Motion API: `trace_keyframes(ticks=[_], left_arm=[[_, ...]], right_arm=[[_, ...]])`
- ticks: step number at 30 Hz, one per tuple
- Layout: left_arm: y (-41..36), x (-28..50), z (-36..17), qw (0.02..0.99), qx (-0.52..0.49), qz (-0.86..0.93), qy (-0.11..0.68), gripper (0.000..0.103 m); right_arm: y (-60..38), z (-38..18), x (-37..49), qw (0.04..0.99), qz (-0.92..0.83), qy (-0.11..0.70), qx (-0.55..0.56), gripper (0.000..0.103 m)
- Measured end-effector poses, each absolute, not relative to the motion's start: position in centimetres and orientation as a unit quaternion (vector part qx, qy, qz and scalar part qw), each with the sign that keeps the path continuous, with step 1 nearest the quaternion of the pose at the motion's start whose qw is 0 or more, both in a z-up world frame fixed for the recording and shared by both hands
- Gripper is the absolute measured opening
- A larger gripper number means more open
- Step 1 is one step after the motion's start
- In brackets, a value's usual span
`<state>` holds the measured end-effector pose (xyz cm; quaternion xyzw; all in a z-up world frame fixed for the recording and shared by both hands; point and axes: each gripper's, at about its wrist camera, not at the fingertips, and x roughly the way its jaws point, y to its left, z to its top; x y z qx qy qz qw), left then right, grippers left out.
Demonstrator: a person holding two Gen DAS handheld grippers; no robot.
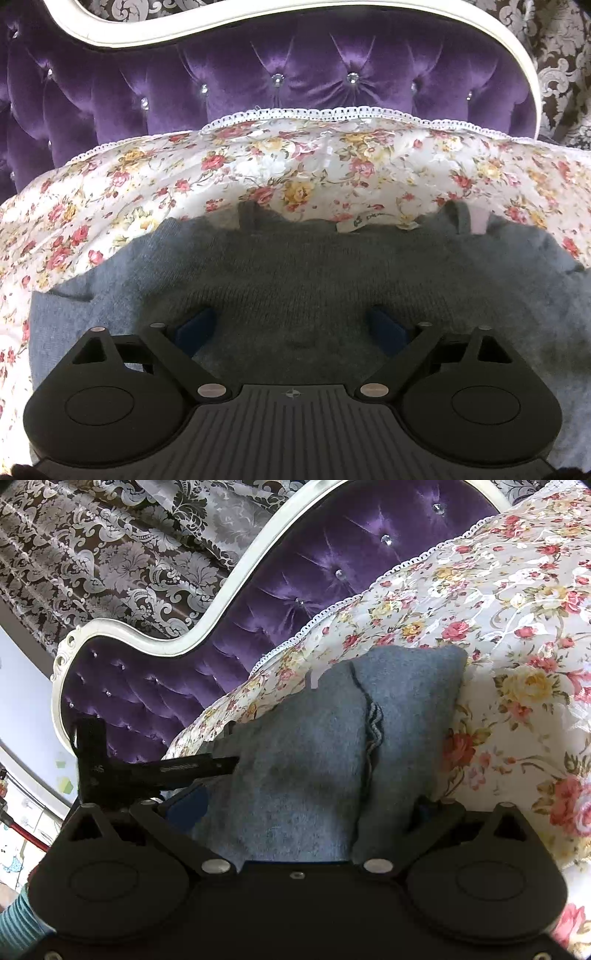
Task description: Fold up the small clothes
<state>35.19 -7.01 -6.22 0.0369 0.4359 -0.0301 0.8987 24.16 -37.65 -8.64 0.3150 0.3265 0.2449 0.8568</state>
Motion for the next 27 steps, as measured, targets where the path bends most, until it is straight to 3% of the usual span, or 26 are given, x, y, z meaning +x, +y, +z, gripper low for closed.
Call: trace_keyframes(ticks=[16, 19, 21, 22, 23, 27], left_arm=[[0.6, 25.4, -3.3, 0.909, 0.021, -0.071, 0.410, 0.090], [3.2, 24.7, -2.5, 0.918, 0.011, -0.049, 0.394, 0.090], [4.8, 24.4, -2.4, 0.922, 0.011, -0.031, 0.385, 0.090], [5.5, 24.4, -2.4, 0.924, 0.011, -0.026, 0.382, 0.090], [6.2, 24.4, -2.4, 0.925, 0.009, -0.022, 0.380, 0.090], [9.0, 24.8, -2.7, 0.927, -0.016, -0.007, 0.374, 0.090]], right_arm=[[-37.1, -8.5, 23.4, 0.866, 0.232, 0.324, 0.302, 0.100], [-37.1, -8.1, 23.9, 0.863, 0.214, 0.345, 0.300, 0.083], [-37.2, -7.8, 24.3, 0.862, 0.194, 0.364, 0.296, 0.057], [-37.2, -7.8, 24.5, 0.861, 0.185, 0.372, 0.292, 0.050], [-37.2, -7.8, 24.6, 0.861, 0.178, 0.379, 0.288, 0.037], [-36.6, -7.1, 24.3, 0.869, 0.149, 0.385, 0.272, 0.027]])
